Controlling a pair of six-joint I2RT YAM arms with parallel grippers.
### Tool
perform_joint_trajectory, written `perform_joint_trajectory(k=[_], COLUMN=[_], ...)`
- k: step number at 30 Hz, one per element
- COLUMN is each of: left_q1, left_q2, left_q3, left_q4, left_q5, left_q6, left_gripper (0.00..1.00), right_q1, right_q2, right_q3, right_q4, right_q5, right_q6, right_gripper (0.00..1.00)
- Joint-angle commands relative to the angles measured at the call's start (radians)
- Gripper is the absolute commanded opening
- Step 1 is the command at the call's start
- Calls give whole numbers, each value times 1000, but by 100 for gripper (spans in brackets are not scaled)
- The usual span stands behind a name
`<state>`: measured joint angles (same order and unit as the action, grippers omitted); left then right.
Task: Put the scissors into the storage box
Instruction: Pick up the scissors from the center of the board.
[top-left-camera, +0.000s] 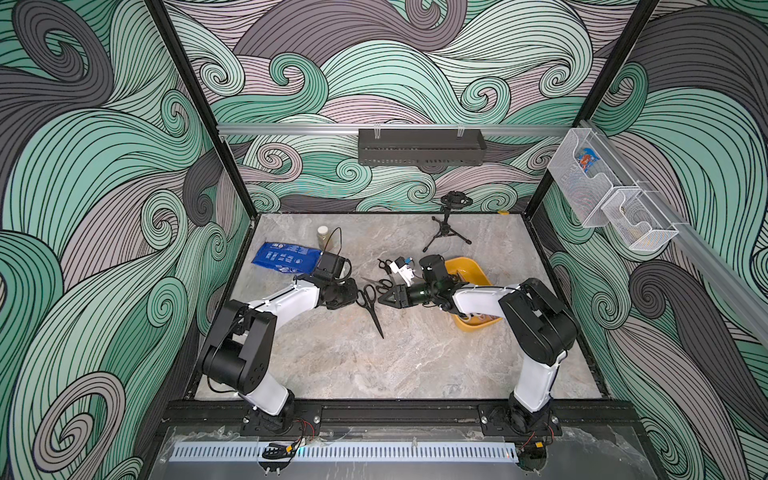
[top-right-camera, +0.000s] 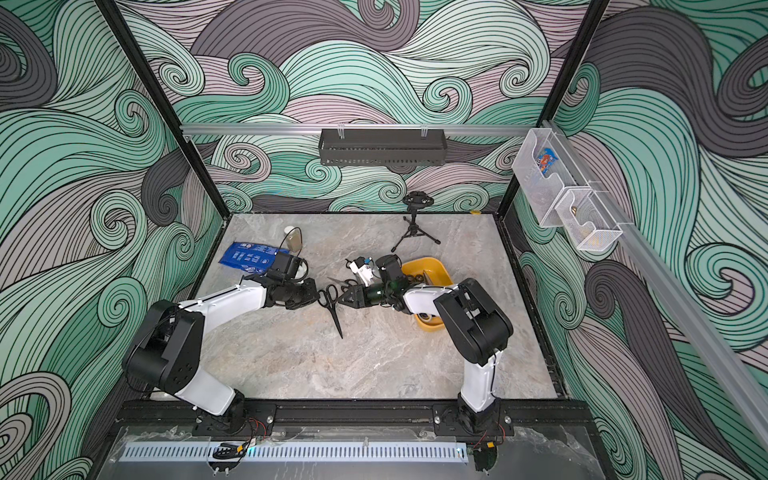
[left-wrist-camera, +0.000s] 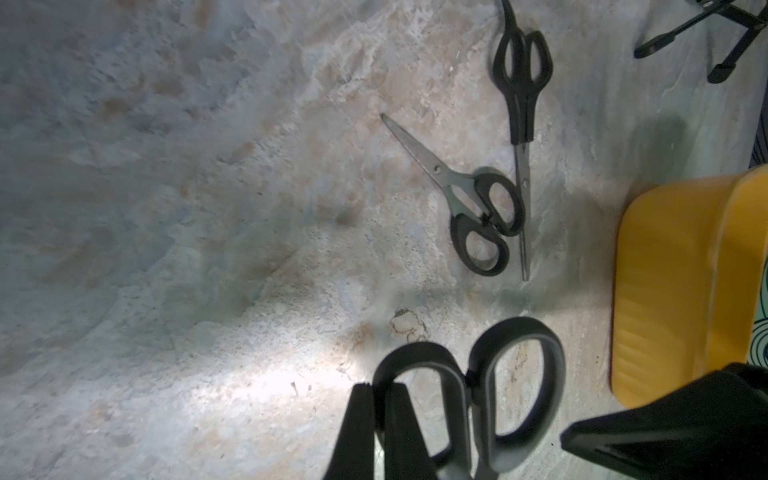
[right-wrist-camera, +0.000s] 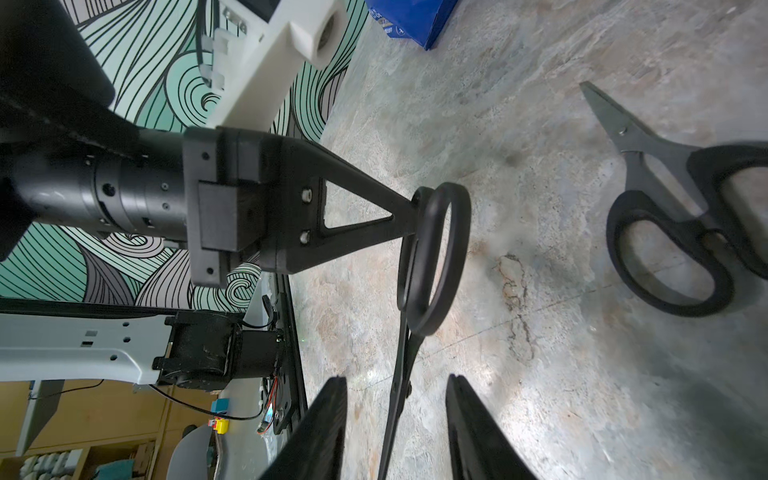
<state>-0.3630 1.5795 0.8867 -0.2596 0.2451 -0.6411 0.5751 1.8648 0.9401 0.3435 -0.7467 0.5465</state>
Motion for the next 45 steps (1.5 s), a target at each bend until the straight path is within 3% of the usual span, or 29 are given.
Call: perform_joint_trajectory(k=[1,14,19,23,28,33,35,40,45], left_q1=[-13,-39,-46,-54,-57,-56,-55,-34,49], left_q2=[-38,-75,-85,-87,-89,-104,-114,-141,-179], left_q3=[-5,-6,-11,-14,-14,-14,-14,0,-6], left_q4=[36,65,83,90,94,83,75,2,-7], left_q5=[41,64,72,76,82,88,89,45,28], left_q6=[-24,-64,-69,-72,-74,-71,-67,-45,-25], left_gripper=[0,0,0,0,0,41,48,51,52], right_q1=[11,18,20,22,23,21,16,-37,-142], right_q2=[17,51,53,53,53,50,47,17,-75], right_q3=[21,32,37,37,37,33,31,19,2], right_q4=[38,40,42,49,52,50,48,20,-84], right_q5=[-30,-30,-31,-33,-32,-23,-18,-2,34], right_q6=[17,27,31,37,42,40,39,21,-47], right_gripper=[43,40,30,16,10,7,7,6,6])
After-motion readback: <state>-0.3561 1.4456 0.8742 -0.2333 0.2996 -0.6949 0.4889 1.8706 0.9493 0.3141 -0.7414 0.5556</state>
